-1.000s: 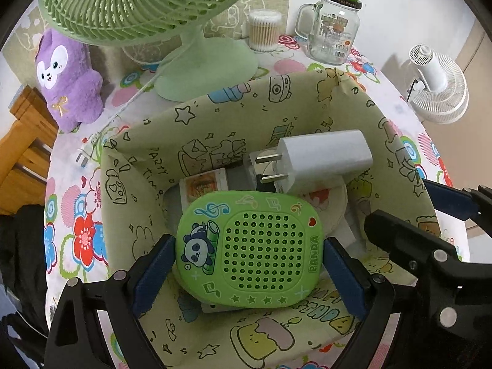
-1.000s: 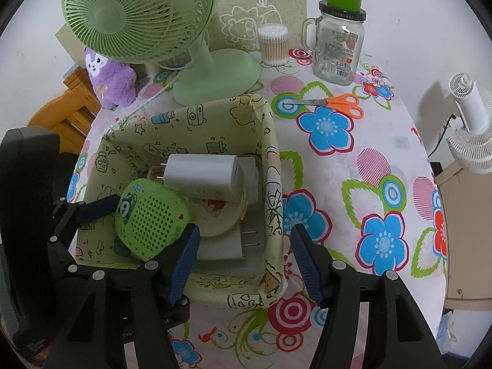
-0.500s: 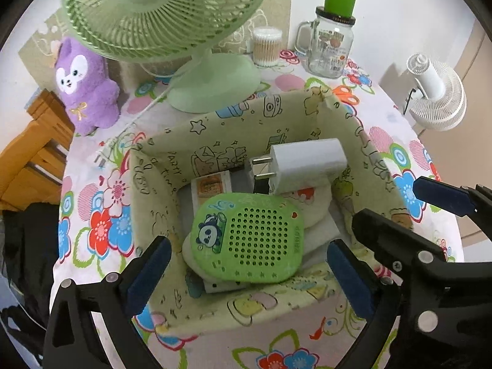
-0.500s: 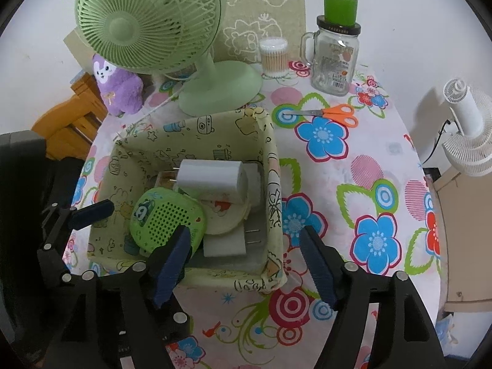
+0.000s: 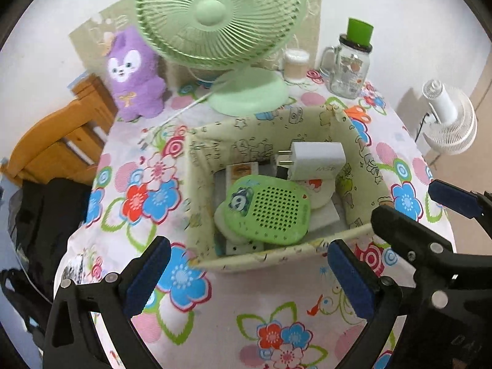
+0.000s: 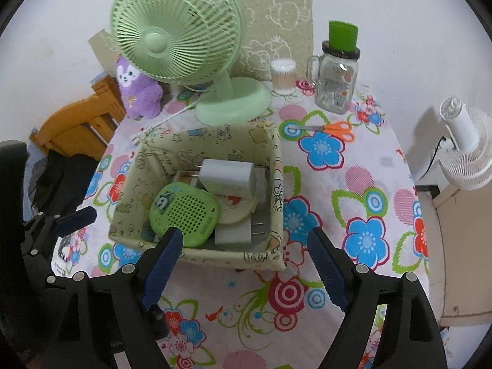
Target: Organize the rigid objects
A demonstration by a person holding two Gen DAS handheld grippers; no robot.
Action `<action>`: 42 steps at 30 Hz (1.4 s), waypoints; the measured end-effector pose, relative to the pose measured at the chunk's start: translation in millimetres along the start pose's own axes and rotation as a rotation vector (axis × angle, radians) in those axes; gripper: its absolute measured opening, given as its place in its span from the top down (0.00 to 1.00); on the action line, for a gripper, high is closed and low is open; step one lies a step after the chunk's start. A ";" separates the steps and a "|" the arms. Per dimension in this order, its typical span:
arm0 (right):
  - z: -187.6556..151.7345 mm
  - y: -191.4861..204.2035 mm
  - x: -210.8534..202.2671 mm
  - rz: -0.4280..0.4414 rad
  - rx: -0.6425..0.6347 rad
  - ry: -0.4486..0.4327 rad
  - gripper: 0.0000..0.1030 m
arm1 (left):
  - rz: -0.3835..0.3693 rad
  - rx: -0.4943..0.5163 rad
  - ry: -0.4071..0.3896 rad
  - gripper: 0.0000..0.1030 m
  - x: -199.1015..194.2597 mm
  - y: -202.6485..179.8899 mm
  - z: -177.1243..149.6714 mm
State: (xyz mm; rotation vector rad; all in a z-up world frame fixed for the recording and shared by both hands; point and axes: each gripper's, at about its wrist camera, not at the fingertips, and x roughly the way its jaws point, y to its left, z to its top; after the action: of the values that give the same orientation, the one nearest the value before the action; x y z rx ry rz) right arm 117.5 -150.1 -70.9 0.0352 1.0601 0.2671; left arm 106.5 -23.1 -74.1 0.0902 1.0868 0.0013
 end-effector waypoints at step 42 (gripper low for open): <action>-67.1 30.1 -164.0 -0.095 0.051 -0.221 0.03 | 0.012 -0.119 -0.217 0.00 -161.2 51.1 -69.1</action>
State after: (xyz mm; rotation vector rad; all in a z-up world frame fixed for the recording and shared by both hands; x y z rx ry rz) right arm -22.0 -166.0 41.4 0.0587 0.8462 0.1466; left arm -27.4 25.5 40.2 -0.0107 0.8673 0.0655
